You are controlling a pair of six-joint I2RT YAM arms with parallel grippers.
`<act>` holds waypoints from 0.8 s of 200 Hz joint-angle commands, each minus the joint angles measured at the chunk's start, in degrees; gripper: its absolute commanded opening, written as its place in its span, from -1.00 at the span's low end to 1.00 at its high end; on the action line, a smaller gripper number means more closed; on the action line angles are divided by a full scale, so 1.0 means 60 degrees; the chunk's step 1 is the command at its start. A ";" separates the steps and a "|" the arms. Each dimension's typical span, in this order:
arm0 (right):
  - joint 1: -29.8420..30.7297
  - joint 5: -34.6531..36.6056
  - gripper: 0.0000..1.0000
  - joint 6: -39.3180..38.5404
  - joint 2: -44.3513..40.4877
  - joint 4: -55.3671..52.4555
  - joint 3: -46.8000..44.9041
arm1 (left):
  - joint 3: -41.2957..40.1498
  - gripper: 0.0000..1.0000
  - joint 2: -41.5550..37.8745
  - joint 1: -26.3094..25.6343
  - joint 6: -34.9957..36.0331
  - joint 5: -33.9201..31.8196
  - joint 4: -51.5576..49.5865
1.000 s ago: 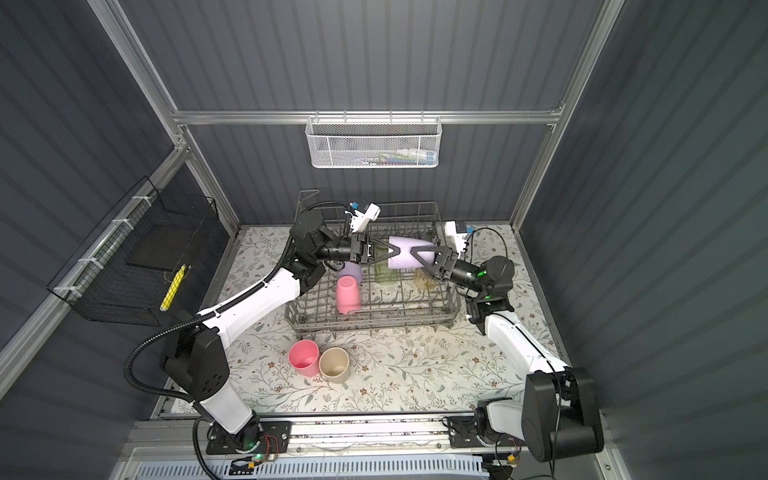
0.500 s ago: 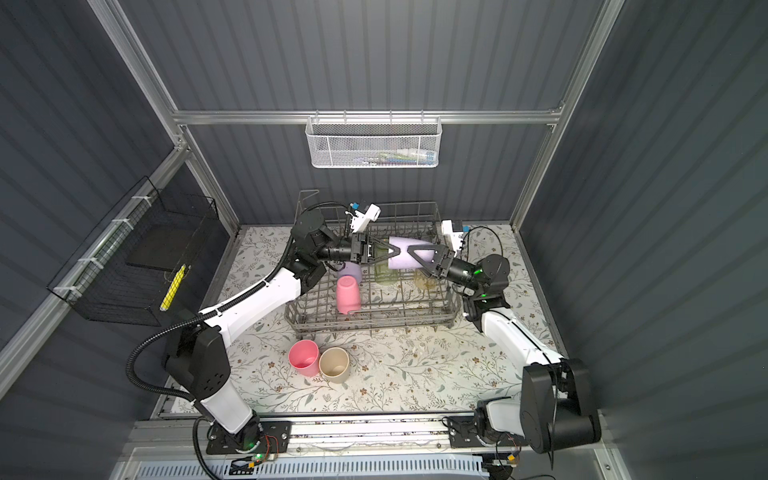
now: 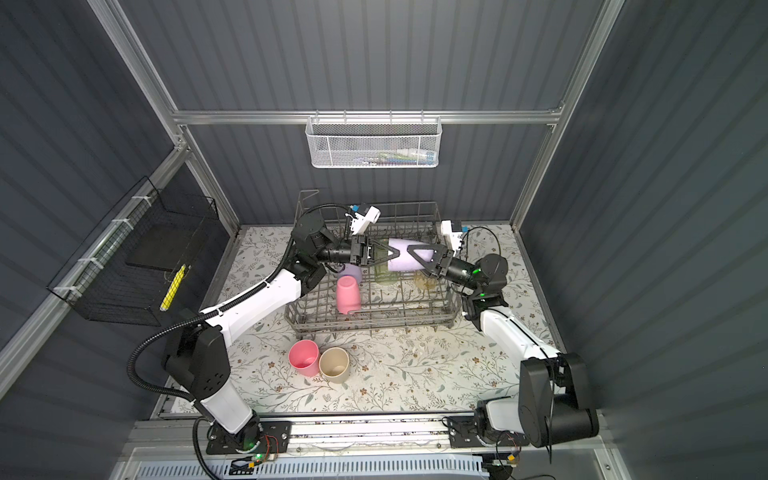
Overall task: Load cups into a dish rack
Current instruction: Place the cup upside down at the dish rack.
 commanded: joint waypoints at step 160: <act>-0.0954 -0.0238 -0.31 -0.1805 -0.1529 -0.2630 0.0009 | -0.0439 -0.52 -0.1453 0.1292 0.2002 -0.0310 -0.2795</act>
